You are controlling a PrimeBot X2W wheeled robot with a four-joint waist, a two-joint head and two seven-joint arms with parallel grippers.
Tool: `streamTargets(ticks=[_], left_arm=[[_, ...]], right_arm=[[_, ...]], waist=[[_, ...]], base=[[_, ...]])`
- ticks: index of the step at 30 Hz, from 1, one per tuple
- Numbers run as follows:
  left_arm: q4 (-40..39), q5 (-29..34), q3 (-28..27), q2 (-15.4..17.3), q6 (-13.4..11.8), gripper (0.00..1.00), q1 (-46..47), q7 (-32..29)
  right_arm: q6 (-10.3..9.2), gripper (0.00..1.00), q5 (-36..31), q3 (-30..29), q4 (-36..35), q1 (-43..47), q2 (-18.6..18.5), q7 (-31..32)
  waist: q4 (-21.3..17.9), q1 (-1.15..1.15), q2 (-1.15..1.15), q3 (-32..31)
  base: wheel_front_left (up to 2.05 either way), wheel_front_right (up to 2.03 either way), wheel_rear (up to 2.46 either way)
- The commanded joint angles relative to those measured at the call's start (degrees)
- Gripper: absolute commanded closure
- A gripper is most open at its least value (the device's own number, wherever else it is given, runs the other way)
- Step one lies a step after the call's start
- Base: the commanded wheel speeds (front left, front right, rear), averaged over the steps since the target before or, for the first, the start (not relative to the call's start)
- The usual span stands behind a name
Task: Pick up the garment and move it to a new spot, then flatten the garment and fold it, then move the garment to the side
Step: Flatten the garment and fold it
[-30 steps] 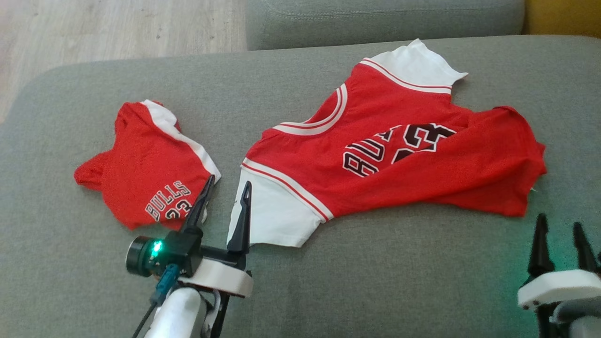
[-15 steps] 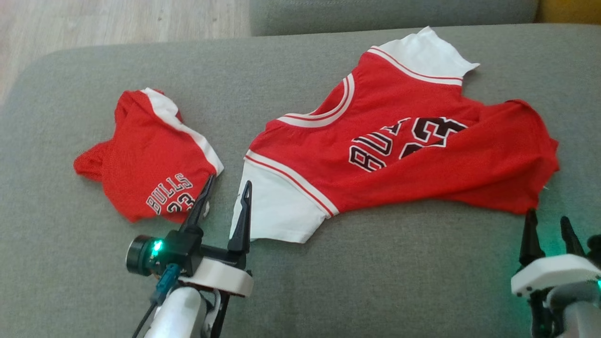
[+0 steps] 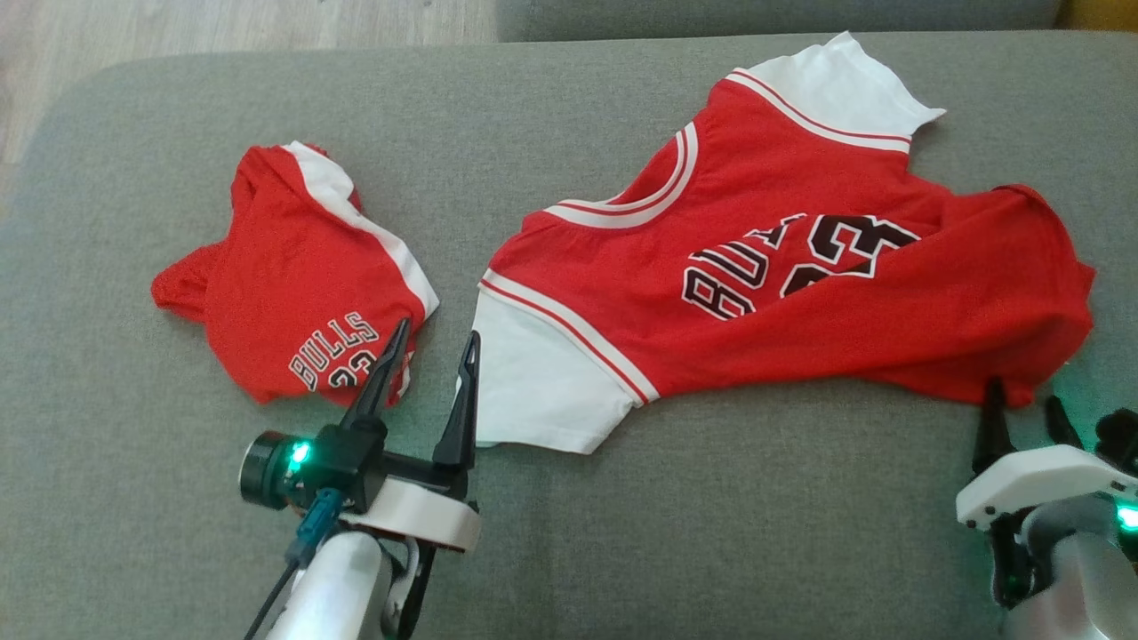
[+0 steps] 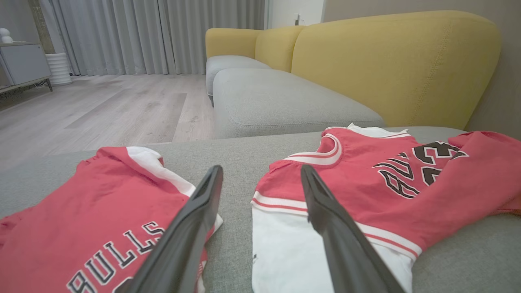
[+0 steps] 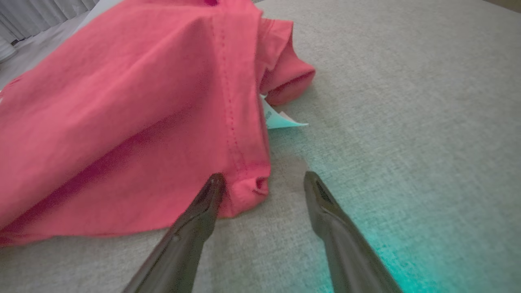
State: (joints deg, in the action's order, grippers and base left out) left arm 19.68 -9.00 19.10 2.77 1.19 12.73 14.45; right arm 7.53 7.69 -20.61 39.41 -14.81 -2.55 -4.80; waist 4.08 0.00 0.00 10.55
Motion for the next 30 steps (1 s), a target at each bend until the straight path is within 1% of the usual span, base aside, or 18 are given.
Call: streamTargets(ticks=[1,2,5,8,12,16,20,25,30], left_arm=[[-1.5,0.5,-1.7,0.1,-0.1,0.00,2.3,0.5],[-1.4,0.6,-1.8,0.1,-0.2,0.00,2.3,0.5],[-1.2,0.6,-2.0,0.1,-0.4,0.00,2.2,0.5],[-0.6,0.5,-2.2,0.1,-0.4,0.00,1.7,0.5],[1.1,0.5,-2.1,0.1,-0.3,0.00,1.3,0.5],[3.3,0.2,-1.8,0.1,0.1,0.00,1.4,0.5],[5.7,0.2,-1.0,0.1,0.8,0.00,1.7,0.4],[8.8,-0.2,0.2,0.1,1.8,0.00,2.1,-1.3],[12.0,-0.8,1.8,0.2,2.8,0.00,2.1,-5.1]], right_arm=[[-0.04,0.53,-0.5,2.1,0.1,-1.1,-0.3,0.0],[-0.04,0.99,-1.1,2.2,0.5,-1.2,-0.3,-0.2],[-0.04,1.00,-2.0,2.2,1.1,-1.2,-0.3,-1.0],[-0.04,1.00,-3.0,1.0,0.2,-1.0,-0.3,-2.0],[-0.04,1.00,-4.9,-2.6,-2.8,-0.4,-0.3,-2.6],[-0.04,1.00,-5.3,-4.9,-6.2,0.1,-0.3,-1.9],[-0.04,1.00,-4.2,-4.8,-9.2,1.0,-0.3,-0.3],[-0.04,1.00,-2.8,-3.5,-11.8,2.3,-0.3,0.9],[-0.04,1.00,-1.7,-2.1,-12.5,3.1,-0.3,1.3]], waist=[[0.0,0.00,0.00,0.0],[-0.1,0.00,0.00,0.0],[-0.4,0.00,0.00,-0.4],[-1.1,0.00,0.00,-1.2],[-2.1,0.00,0.00,-2.2],[-2.9,0.00,0.00,-2.6],[-3.2,0.00,0.00,-2.4],[-3.8,0.00,0.00,-2.2],[-4.7,0.00,0.00,-2.5]], base=[[0.00,0.00,0.00],[0.00,0.00,0.00],[0.00,0.00,0.00],[0.00,0.00,0.00],[0.00,0.00,0.00],[0.00,0.00,0.00],[0.00,0.00,0.00],[0.00,0.00,0.00],[0.00,0.00,0.00]])
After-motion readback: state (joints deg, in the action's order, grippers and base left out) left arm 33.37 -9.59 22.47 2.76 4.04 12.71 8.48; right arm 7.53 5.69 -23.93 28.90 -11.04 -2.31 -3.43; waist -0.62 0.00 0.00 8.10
